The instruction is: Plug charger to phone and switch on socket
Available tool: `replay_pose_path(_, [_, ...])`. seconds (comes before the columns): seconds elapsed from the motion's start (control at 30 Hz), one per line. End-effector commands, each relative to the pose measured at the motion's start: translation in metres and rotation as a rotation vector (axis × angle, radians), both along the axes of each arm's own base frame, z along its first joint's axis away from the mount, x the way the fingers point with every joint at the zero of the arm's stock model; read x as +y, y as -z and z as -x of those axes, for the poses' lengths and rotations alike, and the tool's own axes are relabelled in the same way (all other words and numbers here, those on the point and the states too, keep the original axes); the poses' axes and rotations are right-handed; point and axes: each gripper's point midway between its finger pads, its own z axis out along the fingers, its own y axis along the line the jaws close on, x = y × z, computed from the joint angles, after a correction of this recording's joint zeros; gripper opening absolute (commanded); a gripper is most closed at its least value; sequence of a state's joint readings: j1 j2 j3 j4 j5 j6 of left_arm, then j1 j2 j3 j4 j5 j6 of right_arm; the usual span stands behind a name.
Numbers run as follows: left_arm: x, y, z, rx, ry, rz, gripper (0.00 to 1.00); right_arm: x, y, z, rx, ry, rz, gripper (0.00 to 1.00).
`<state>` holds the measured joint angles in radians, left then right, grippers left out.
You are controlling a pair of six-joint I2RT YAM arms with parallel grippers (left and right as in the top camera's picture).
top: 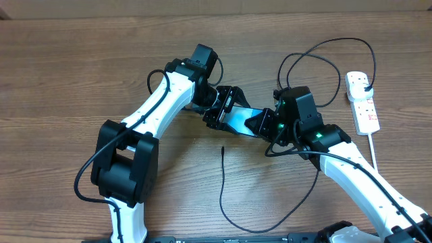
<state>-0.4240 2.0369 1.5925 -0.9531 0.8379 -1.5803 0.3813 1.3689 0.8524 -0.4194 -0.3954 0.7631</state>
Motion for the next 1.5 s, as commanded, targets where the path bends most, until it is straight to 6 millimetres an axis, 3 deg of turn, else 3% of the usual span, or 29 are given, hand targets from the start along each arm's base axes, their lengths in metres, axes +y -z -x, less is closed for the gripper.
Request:
replay_pose_path(0.0, [-0.011, -0.012, 0.0, 0.011, 0.008, 0.046, 0.04, 0.002, -0.008, -0.006, -0.028, 0.0, 0.003, 0.04])
replay_pose_path(0.13, [-0.01, -0.011, 0.0, 0.009, 0.007, 0.043, 0.04, 0.002, -0.008, -0.006, -0.028, 0.0, 0.003, 0.04])
replay_pose_path(0.17, [-0.01, -0.011, 0.0, 0.009, 0.007, 0.043, 0.11, 0.002, -0.008, -0.006, -0.028, 0.0, 0.003, 0.04])
replay_pose_path(0.23, [-0.009, -0.01, -0.001, 0.006, 0.006, 0.036, 0.47, 0.002, -0.008, -0.006, -0.028, 0.0, 0.003, 0.04])
replay_pose_path(0.3, [-0.008, -0.008, -0.002, -0.001, 0.004, 0.022, 0.9, 0.002, -0.008, -0.006, -0.029, 0.0, 0.003, 0.04])
replay_pose_path(0.33, [-0.007, -0.007, -0.003, -0.008, 0.004, 0.013, 1.0, 0.002, -0.008, -0.006, -0.029, 0.0, 0.003, 0.04])
replay_pose_path(0.6, [-0.004, -0.005, -0.005, -0.061, 0.038, 0.009, 1.0, 0.0, -0.009, -0.01, -0.045, 0.014, 0.011, 0.04])
replay_pose_path(1.0, [0.011, 0.001, -0.03, -0.224, 0.067, -0.023, 1.0, -0.014, -0.018, -0.026, -0.042, 0.097, -0.053, 0.04])
replay_pose_path(1.2, [0.014, -0.01, -0.05, -0.314, 0.063, 0.018, 1.0, -0.025, -0.029, -0.036, -0.024, 0.136, -0.152, 0.04])
replay_pose_path(1.47, [0.003, -0.042, -0.074, -0.505, 0.064, 0.097, 1.0, -0.029, -0.055, -0.049, 0.034, 0.221, -0.355, 0.04])
